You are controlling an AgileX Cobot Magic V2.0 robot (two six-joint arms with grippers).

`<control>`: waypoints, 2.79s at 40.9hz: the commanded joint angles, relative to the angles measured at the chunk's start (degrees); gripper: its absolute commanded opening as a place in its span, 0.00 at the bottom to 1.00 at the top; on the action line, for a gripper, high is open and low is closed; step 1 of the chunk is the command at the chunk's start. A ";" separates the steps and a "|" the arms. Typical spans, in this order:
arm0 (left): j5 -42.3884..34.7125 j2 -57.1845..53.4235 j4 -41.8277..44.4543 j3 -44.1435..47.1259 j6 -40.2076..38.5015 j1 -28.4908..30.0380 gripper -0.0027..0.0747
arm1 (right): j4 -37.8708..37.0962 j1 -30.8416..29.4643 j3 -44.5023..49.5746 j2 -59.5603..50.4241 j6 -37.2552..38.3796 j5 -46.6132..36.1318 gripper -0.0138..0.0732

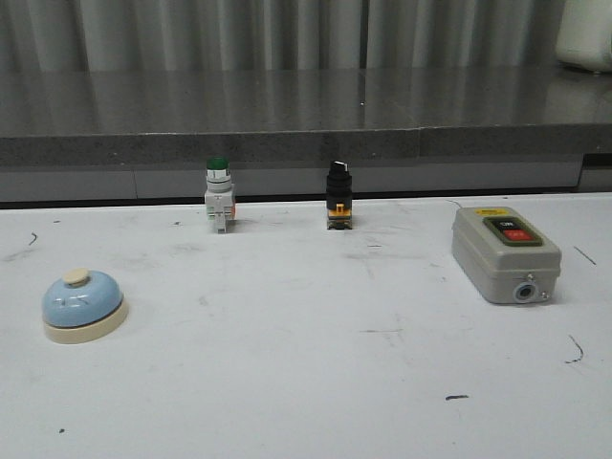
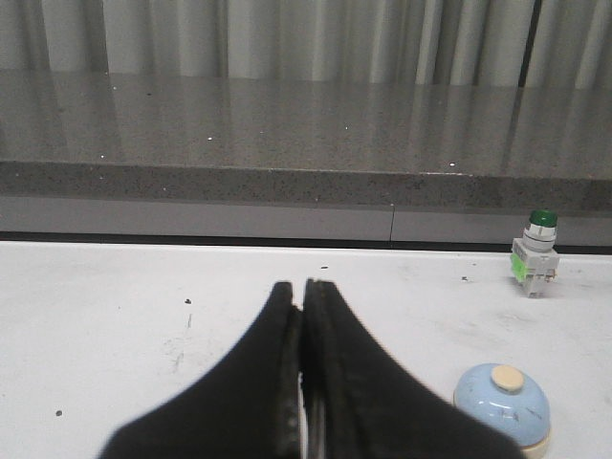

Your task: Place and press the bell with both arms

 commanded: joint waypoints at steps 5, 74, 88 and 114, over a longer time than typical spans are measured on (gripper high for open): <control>-4.52 -1.02 -0.21 1.40 -0.26 0.16 0.01 | -0.31 -0.27 -0.33 -0.95 -0.44 -4.48 0.08; 8.46 16.21 -4.00 -26.88 -0.95 0.16 0.01 | 4.23 -0.16 -32.26 18.49 1.54 8.64 0.08; 12.66 20.91 -3.83 -30.02 1.63 0.16 0.22 | 4.23 -0.17 -35.48 24.06 1.54 12.24 0.08; 12.09 28.68 -7.71 -30.14 3.77 -2.77 0.79 | 4.23 -0.17 -35.48 24.06 1.54 12.28 0.08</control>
